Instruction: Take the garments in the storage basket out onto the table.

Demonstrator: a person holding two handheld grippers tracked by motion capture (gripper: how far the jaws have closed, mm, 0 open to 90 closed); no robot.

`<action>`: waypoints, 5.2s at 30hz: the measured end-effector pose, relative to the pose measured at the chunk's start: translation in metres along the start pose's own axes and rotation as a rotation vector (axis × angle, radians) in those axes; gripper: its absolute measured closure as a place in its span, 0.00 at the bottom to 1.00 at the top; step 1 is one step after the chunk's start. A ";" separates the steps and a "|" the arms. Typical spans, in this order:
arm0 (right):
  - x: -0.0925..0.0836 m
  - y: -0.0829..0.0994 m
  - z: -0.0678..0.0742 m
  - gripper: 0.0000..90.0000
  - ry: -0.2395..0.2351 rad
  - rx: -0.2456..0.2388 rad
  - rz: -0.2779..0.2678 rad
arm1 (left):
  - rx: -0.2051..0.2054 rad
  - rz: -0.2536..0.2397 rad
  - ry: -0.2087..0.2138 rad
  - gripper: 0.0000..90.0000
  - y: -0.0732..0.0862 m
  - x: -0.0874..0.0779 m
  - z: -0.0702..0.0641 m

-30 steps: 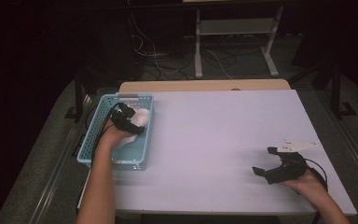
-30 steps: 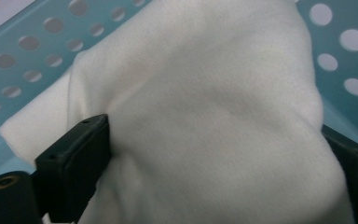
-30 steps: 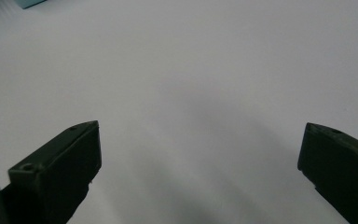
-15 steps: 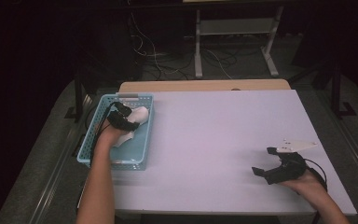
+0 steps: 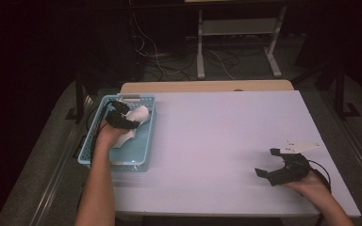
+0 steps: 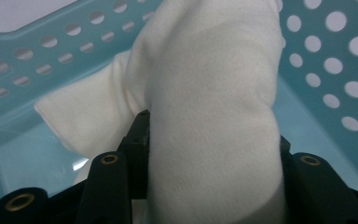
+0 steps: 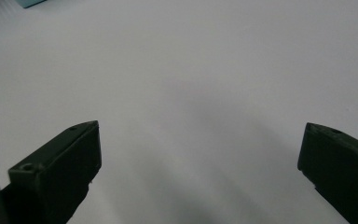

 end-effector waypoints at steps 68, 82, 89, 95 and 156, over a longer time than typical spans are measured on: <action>0.001 0.000 0.002 0.00 -0.011 0.012 0.021 | -0.077 -0.158 0.207 0.56 -0.062 -0.083 -0.051; 0.001 0.000 0.002 0.00 -0.007 0.013 0.014 | -0.036 -0.176 0.283 0.56 -0.072 -0.081 -0.077; 0.001 0.000 0.002 0.00 -0.006 0.011 0.011 | -0.006 -0.175 0.307 0.56 -0.077 -0.079 -0.091; 0.001 0.000 0.002 0.00 -0.005 0.010 0.010 | 0.020 -0.188 0.339 0.56 -0.083 -0.082 -0.104; 0.001 0.001 0.003 0.00 -0.012 -0.005 0.017 | 0.202 -0.165 0.472 0.56 -0.097 -0.036 -0.246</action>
Point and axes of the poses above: each handheld gripper's, and its own axes: x roughly forward along the jaws, y roughly out of its underside, z roughly to its left, the point moved 10 cm from there along x, roughly forward along the jaws
